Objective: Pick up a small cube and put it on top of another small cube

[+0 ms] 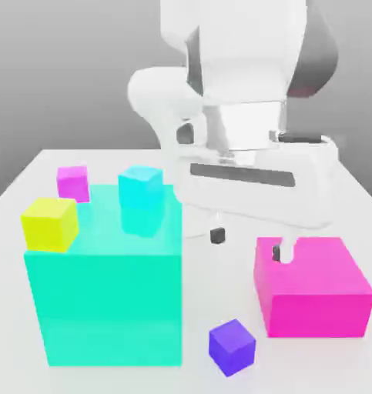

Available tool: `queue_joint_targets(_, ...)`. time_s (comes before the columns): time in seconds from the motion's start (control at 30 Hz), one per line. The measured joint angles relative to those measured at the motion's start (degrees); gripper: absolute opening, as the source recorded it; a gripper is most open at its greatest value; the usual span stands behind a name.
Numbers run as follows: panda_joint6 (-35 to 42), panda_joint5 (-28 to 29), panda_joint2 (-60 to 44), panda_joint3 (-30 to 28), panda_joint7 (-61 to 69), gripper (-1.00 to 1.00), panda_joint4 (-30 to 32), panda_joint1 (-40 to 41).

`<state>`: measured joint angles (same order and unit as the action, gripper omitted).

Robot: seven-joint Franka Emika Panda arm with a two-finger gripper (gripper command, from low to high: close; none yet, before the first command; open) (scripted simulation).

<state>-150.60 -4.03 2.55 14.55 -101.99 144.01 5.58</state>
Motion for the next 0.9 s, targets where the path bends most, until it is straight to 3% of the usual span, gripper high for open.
queue_joint_targets(0.17, -6.92, 7.34, -10.42, -2.06, -14.52, 0.0, 4.72, -2.26)
queue_joint_targets(0.33, -15.29, 13.3, -20.62, -7.14, -19.45, 0.0, 4.11, -6.2)
queue_joint_targets(0.37, -16.76, 13.96, -22.4, -8.08, -19.99, -1.0, 3.79, -6.98)
queue_joint_targets(0.6, -17.22, 13.92, -22.72, -8.4, -19.97, -1.0, 3.76, -7.31)
queue_joint_targets(0.9, -1.48, 7.88, -7.07, -2.89, -9.27, -1.0, 3.98, -5.71)
